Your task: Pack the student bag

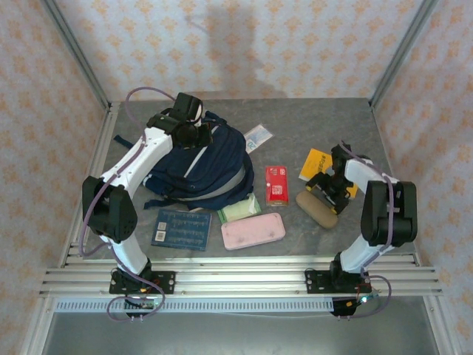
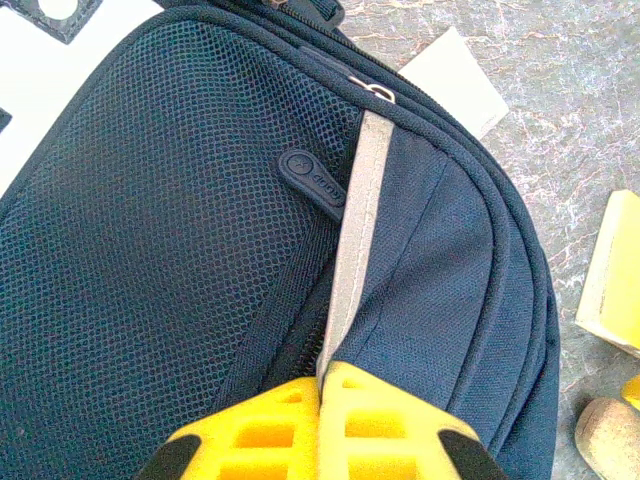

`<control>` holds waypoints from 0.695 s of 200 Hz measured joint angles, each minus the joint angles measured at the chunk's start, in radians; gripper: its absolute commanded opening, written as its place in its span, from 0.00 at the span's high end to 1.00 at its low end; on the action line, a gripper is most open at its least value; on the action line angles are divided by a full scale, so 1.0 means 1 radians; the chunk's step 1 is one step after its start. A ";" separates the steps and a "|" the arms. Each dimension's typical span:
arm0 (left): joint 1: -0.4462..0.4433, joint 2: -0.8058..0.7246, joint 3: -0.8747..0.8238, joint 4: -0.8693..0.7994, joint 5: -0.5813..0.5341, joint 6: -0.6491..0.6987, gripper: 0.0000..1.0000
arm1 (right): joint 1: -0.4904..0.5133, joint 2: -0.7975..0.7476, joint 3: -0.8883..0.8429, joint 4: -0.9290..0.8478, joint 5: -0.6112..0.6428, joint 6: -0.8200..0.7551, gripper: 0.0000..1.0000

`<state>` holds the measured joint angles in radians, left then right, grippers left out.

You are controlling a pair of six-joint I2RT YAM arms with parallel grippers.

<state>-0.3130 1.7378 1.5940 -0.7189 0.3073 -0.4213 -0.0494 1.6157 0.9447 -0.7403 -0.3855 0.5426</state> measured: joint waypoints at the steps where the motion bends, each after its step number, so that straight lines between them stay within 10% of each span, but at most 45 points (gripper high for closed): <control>1: 0.000 0.000 0.000 0.000 0.000 0.000 1.00 | 0.000 -0.002 -0.002 0.001 -0.002 0.002 0.00; 139: 0.002 0.000 0.000 0.000 0.011 0.001 1.00 | 0.071 -0.224 -0.151 0.003 -0.026 0.048 0.00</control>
<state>-0.3111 1.7378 1.5940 -0.7189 0.3183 -0.4206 0.0219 1.3914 0.7937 -0.7372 -0.4114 0.5907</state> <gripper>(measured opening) 0.043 0.995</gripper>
